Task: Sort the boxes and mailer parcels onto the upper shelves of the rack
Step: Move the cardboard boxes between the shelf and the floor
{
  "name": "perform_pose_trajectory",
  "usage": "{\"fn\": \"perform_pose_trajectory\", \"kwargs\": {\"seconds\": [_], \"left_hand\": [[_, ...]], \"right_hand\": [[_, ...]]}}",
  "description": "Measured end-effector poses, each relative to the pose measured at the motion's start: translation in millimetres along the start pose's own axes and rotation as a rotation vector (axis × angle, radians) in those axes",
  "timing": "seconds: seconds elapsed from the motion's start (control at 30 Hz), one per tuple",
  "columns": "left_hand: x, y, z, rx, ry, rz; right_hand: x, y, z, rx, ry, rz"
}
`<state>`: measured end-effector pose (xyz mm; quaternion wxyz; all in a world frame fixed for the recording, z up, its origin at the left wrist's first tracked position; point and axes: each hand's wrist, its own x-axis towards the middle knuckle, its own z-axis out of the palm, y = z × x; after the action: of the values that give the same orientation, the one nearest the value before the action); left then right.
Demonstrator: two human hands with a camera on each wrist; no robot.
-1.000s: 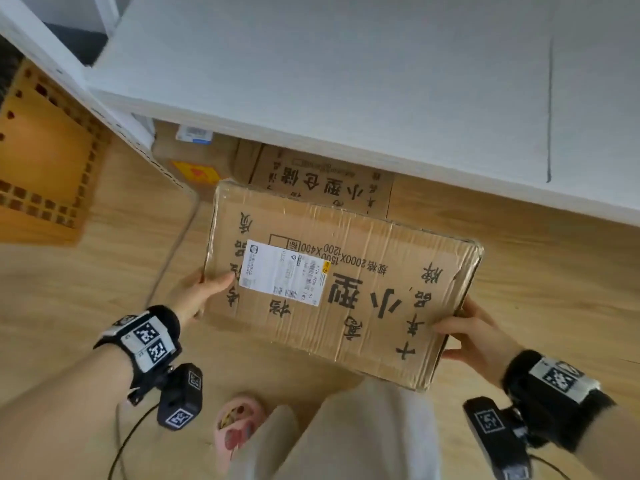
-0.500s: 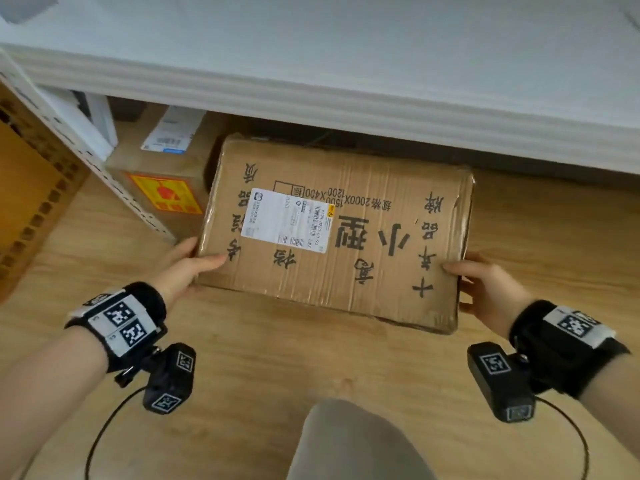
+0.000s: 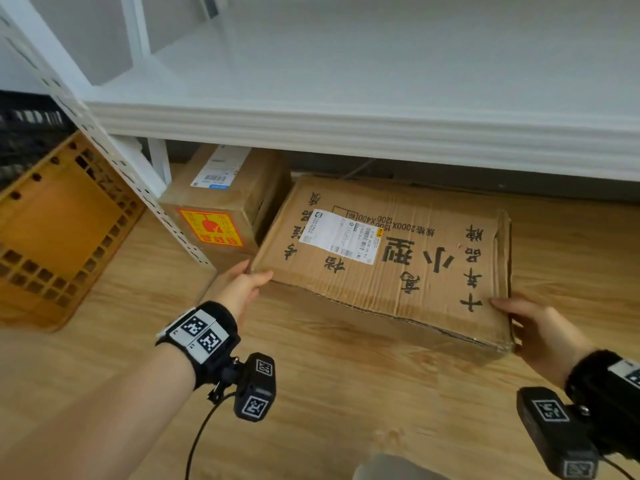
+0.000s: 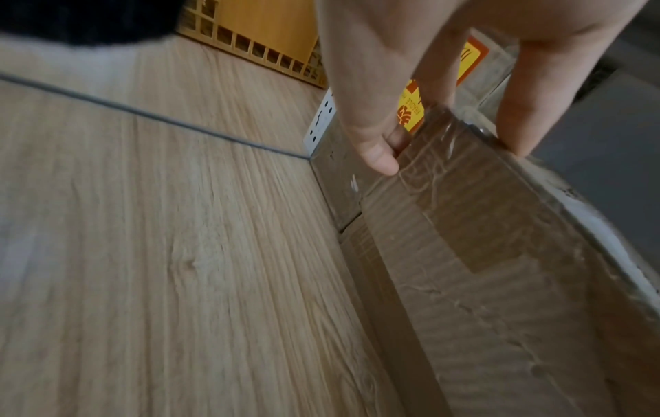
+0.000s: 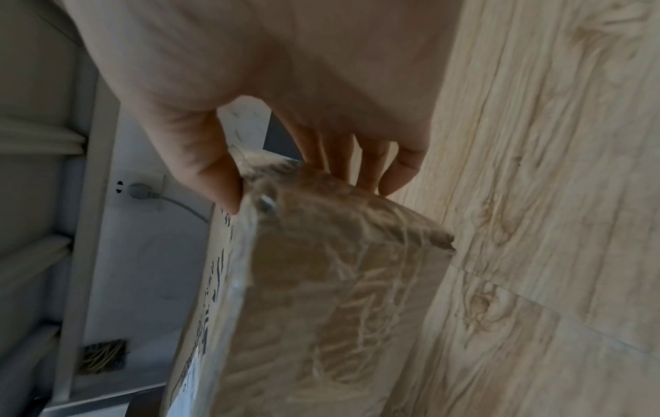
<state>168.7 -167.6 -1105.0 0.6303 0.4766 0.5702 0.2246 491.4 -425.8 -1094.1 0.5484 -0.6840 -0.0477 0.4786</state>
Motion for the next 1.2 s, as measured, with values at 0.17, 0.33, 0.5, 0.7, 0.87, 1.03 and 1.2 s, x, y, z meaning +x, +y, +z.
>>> {"fn": "perform_pose_trajectory", "kwargs": {"seconds": [0.17,0.33,0.5,0.7,0.87,1.03,1.2], "left_hand": [[2,-15,11,-0.065,0.105,-0.008],[1,-26,18,-0.111,0.099,-0.089],[12,-10,26,-0.148,0.116,-0.102],[25,22,46,-0.167,0.116,-0.085],[36,35,46,-0.184,0.175,-0.081],[39,30,38,-0.145,0.221,-0.077],[43,17,30,-0.103,0.231,-0.073]], "right_hand": [[6,14,-8,0.029,0.013,-0.037],[10,20,-10,0.076,0.053,-0.081],[22,1,-5,0.089,0.054,-0.157],[44,-26,11,0.128,0.095,-0.212],[61,-31,22,0.134,0.164,-0.274],[57,-22,32,0.079,0.158,-0.331],[50,-4,44,-0.012,0.129,-0.360]]}}
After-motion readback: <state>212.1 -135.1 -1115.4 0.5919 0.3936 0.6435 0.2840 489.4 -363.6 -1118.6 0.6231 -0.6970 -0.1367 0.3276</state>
